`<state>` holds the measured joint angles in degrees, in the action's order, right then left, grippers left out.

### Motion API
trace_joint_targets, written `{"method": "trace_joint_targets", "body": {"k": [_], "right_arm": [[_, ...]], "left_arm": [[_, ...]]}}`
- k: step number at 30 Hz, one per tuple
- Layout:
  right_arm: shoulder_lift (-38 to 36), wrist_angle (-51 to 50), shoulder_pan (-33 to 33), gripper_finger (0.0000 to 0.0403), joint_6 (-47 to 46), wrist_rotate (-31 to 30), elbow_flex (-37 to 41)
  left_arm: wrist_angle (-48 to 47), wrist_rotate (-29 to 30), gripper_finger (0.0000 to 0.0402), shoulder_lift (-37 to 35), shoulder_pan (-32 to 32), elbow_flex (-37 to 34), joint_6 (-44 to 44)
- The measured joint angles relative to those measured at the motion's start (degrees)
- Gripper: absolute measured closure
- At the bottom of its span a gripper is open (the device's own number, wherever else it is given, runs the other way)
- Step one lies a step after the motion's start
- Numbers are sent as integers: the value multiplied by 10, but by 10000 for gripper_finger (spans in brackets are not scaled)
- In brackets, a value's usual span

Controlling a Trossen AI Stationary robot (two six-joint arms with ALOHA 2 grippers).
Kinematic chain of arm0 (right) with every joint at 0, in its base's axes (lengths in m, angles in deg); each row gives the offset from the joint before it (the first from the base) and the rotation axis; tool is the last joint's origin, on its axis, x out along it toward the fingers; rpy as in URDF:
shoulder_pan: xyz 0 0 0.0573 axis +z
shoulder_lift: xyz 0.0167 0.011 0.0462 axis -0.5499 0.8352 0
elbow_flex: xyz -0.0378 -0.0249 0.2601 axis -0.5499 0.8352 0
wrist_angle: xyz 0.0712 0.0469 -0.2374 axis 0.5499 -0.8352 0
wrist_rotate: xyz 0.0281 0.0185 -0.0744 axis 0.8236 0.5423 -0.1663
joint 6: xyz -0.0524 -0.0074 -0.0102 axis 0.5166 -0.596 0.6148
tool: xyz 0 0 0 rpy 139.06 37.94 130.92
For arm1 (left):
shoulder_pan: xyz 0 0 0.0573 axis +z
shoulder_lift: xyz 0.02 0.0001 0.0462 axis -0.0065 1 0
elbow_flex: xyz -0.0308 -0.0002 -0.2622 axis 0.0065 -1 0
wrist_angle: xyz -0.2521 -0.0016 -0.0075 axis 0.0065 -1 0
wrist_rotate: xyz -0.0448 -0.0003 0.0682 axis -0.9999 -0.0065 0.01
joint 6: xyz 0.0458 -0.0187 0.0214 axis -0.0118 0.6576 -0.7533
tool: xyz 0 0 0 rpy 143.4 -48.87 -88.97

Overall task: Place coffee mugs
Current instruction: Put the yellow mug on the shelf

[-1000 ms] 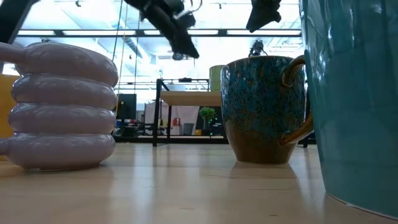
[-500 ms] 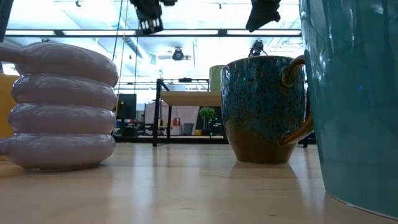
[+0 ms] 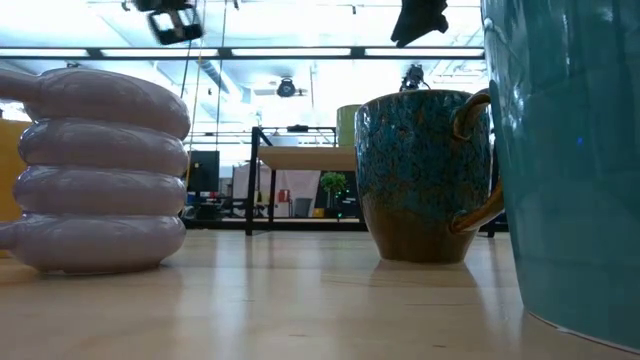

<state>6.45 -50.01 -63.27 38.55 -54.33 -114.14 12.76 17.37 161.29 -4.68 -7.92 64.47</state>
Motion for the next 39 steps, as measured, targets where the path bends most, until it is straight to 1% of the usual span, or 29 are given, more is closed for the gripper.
{"method": "trace_joint_targets", "body": {"k": [4, 7, 10, 13, 17, 20, 23, 29, 33, 36, 39], "right_arm": [[0, -1, 3, 252, -9, 0, 0], [0, -1, 6, 252, -15, 0, 0], [0, 0, 6, 252, -15, 0, 0], [0, 0, 6, 252, -15, -1, 0], [0, 1, 6, 252, -15, -1, 0], [0, 2, 6, 252, -16, -2, 0], [0, 2, 6, 252, -19, -3, 0], [0, 3, 6, 252, -19, -3, 0], [0, 4, 6, 252, -18, -3, 0], [0, 4, 6, 252, -18, -3, 0], [0, 4, 6, 252, -19, -3, 0]], "left_arm": [[15, 48, 320, -24, -67, -58, 99], [18, 86, 320, -37, -122, -89, 158], [30, 146, 320, -51, -179, -124, 213], [78, 195, 320, -67, -226, -166, 267], [149, 235, 320, -89, -268, -223, 333], [178, 272, 320, -92, -293, -248, 378], [177, 300, 309, -90, -313, -255, 402], [178, 343, 250, -85, -327, -255, 432], [179, 351, 219, -61, -329, -255, 426], [183, 351, 216, -36, -329, -255, 420], [182, 354, 226, -14, -330, -255, 423]]}}
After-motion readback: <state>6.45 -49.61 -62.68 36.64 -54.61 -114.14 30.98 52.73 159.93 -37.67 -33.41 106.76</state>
